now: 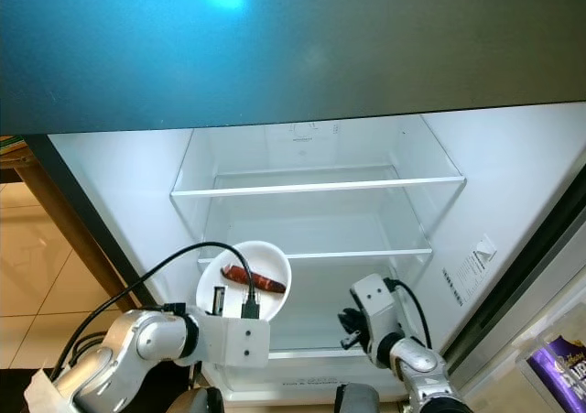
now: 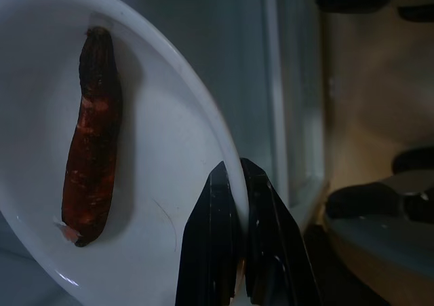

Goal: Restocking fridge

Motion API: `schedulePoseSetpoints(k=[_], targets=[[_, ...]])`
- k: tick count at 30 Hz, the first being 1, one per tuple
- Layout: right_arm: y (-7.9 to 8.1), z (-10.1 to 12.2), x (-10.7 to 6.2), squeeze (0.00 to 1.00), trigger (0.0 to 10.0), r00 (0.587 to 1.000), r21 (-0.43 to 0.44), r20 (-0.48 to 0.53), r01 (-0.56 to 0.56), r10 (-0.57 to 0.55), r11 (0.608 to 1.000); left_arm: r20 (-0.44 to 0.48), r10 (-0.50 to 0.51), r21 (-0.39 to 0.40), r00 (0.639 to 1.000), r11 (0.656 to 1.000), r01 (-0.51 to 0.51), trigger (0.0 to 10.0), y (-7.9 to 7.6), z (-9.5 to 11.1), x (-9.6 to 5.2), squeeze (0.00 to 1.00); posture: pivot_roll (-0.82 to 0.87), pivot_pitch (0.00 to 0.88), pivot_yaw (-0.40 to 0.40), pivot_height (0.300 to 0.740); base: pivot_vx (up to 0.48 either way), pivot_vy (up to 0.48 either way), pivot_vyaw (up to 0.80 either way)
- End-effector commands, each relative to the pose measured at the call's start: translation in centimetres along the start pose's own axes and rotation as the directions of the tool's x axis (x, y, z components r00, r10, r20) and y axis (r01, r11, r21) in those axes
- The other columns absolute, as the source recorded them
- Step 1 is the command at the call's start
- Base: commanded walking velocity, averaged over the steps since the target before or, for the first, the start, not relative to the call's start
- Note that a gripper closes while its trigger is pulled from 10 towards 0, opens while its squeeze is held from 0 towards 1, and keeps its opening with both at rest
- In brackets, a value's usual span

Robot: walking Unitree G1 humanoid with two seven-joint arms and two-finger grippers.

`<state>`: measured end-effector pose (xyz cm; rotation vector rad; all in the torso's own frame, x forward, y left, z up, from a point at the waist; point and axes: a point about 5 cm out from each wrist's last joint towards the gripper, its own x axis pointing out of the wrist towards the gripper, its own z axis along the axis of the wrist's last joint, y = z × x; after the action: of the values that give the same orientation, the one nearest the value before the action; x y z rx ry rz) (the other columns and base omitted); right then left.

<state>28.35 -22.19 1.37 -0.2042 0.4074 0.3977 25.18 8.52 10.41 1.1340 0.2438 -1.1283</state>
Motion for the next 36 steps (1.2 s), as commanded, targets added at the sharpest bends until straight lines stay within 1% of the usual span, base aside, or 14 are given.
schedulePoseSetpoints(k=[1, 4, 8, 12, 14, 18, 19, 21, 23, 26, 27, 29, 35, 36], targets=[[-0.3, 0.7, 0.1, 0.0, 10.0, 0.999, 0.003, 0.044, 0.018, -0.018, 1.0, -0.003, 0.04, -0.004, 0.999, 0.999, -0.04, 10.0, 0.7, -0.2, 0.0, 0.0, -0.06, 0.0, 0.045, 0.567, 0.0, 0.0, 0.0], [-0.8, 1.9, 0.2, 0.0, 10.0, 0.995, -0.006, 0.103, 0.005, -0.004, 1.0, -0.001, 0.063, 0.005, 0.998, 0.998, -0.063, 10.0, 1.1, -0.2, 0.1, 0.0, -0.06, 0.002, 0.043, 0.567, 0.0, 0.0, 0.0], [-1.4, 3.6, 0.4, 0.0, 10.0, 0.984, -0.007, 0.176, 0.017, -0.015, 1.0, -0.017, 0.091, 0.018, 0.996, 0.996, -0.091, 10.0, 1.3, -0.7, 0.8, 0.0, -0.07, 0.004, 0.043, 0.567, 0.0, 0.0, 0.0], [-1.4, 4.5, 0.7, 0.0, 10.0, 0.976, -0.019, 0.215, 0.015, -0.011, 1.0, -0.017, 0.114, 0.037, 0.993, 0.993, -0.113, 10.0, 1.5, -0.9, 1.6, 0.0, -0.07, 0.007, 0.045, 0.567, 0.0, 0.0, 0.0], [-1.1, 5.4, 0.9, 0.0, 10.0, 0.968, -0.031, 0.252, 0.006, 0.002, 1.0, -0.027, 0.134, 0.033, 0.991, 0.991, -0.133, 10.0, 1.7, -1.3, 2.4, 0.0, -0.06, 0.012, 0.046, 0.567, 0.0, 0.0, 0.0], [-0.8, 6.4, 1.3, 0.0, 10.0, 0.955, -0.051, 0.295, 0.005, 0.01, 0.999, -0.046, 0.159, 0.069, 0.986, 0.985, -0.156, 10.0, 1.9, -1.8, 4.1, 0.0, -0.07, 0.023, 0.048, 0.567, 0.0, 0.0, 0.0], [-0.8, 6.4, 1.3, 0.0, 10.0, 0.955, -0.051, 0.295, 0.005, 0.01, 0.999, -0.046, 0.159, 0.069, 0.986, 0.985, -0.156, 10.0, 1.9, -1.8, 4.1, 0.0, -0.07, 0.023, 0.048, 0.567, 0.0, 0.0, 0.0], [-0.6, 6.5, 1.3, 0.0, 10.0, 0.952, -0.061, 0.307, 0.017, 0.002, 0.998, -0.046, 0.175, 0.077, 0.983, 0.982, -0.171, 10.0, 2.5, -1.8, 5.0, 0.0, -0.07, 0.03, 0.051, 0.567, 0.0, 0.0, 0.0], [-0.6, 6.5, 1.3, 0.0, 10.0, 0.952, -0.061, 0.307, 0.017, 0.002, 0.998, -0.046, 0.175, 0.077, 0.983, 0.982, -0.171, 10.0, 2.5, -1.8, 5.0, 0.0, -0.07, 0.03, 0.051, 0.567, 0.0, 0.0, 0.0], [-0.4, 6.1, 1.1, 0.0, 10.0, 0.949, -0.053, 0.315, 0.027, -0.009, 0.998, -0.032, 0.188, 0.122, 0.982, 0.976, -0.182, 10.0, 3.6, -1.5, 5.6, 0.0, -0.07, 0.055, 0.072, 0.567, 0.0, 0.0, 0.0], [-0.4, 6.1, 1.1, 0.0, 10.0, 0.949, -0.053, 0.315, 0.027, -0.009, 0.998, -0.032, 0.188, 0.122, 0.982, 0.976, -0.182, 10.0, 3.6, -1.5, 5.6, 0.0, -0.07, 0.055, 0.072, 0.567, 0.0, 0.0, 0.0], [-0.2, 5.7, 0.9, 0.0, 10.0, 0.947, -0.047, 0.322, 0.028, -0.012, 0.998, -0.018, 0.196, 0.143, 0.981, 0.971, -0.191, 10.0, 4.2, -1.3, 5.8, 0.0, -0.08, 0.07, 0.081, 0.567, 0.0, 0.0, 0.0], [0.1, 5.2, 0.5, 0.0, 10.0, 0.94, -0.043, 0.341, 0.025, -0.009, 0.999, 0.005, 0.211, 0.139, 0.977, 0.968, -0.209, 10.0, 5.3, -1.0, 6.2, 0.0, -0.09, 0.09, 0.097, 0.567, 0.0, 0.0, 0.0], [0.1, 5.2, 0.3, 0.0, 10.0, 0.937, -0.042, 0.349, 0.026, -0.01, 0.999, 0.008, 0.221, 0.13, 0.975, 0.967, -0.22, 10.0, 5.8, -1.0, 6.3, 0.0, -0.09, 0.098, 0.098, 0.567, 0.0, 0.0, 0.0]])
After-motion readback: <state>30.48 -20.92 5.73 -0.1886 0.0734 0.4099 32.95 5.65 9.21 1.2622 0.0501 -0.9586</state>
